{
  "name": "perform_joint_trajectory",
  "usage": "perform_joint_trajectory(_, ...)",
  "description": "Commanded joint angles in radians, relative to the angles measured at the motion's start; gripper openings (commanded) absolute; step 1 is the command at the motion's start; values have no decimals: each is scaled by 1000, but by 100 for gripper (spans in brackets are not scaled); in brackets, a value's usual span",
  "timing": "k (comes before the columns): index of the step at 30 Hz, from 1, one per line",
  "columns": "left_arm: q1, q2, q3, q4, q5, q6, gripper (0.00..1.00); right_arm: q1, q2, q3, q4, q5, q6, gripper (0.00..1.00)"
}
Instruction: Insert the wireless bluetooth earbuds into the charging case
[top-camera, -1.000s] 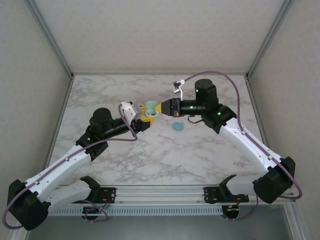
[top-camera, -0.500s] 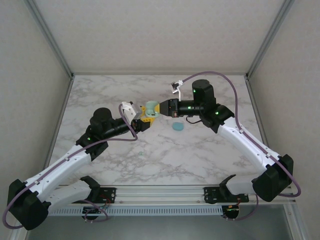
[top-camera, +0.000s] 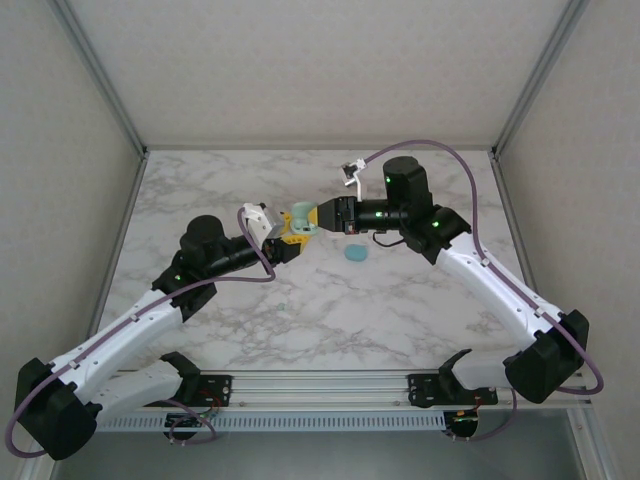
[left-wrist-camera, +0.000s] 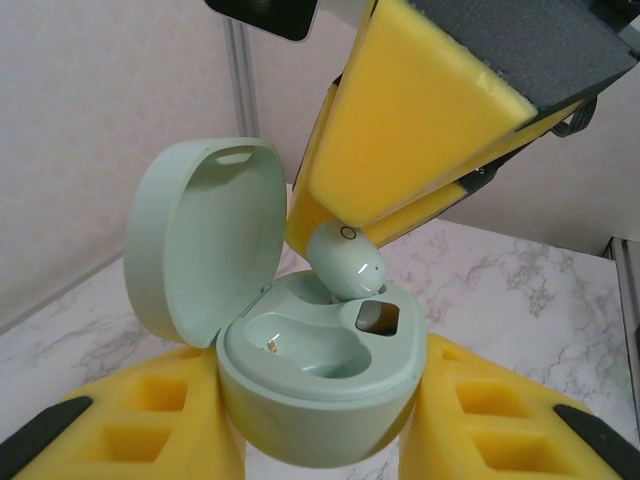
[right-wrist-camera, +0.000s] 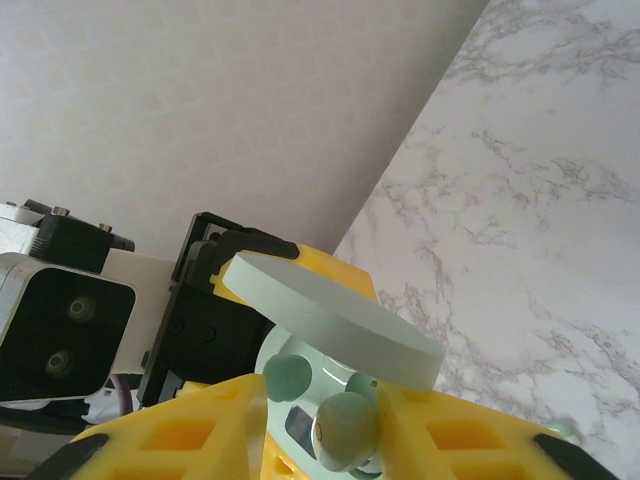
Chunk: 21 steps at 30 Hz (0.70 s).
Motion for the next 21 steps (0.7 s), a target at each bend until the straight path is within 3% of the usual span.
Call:
perform_joint_trajectory(1, -12, -17, 35, 41, 15, -5, 23, 7, 0, 33, -35, 49, -13, 37)
perform_joint_trajectory(15, -12, -15, 37, 33, 2, -5, 23, 17, -3, 80, -87, 92, -36, 46)
perform_joint_trajectory(21, -11, -31, 30, -9, -123, 5, 23, 17, -80, 61, -98, 174, -48, 48)
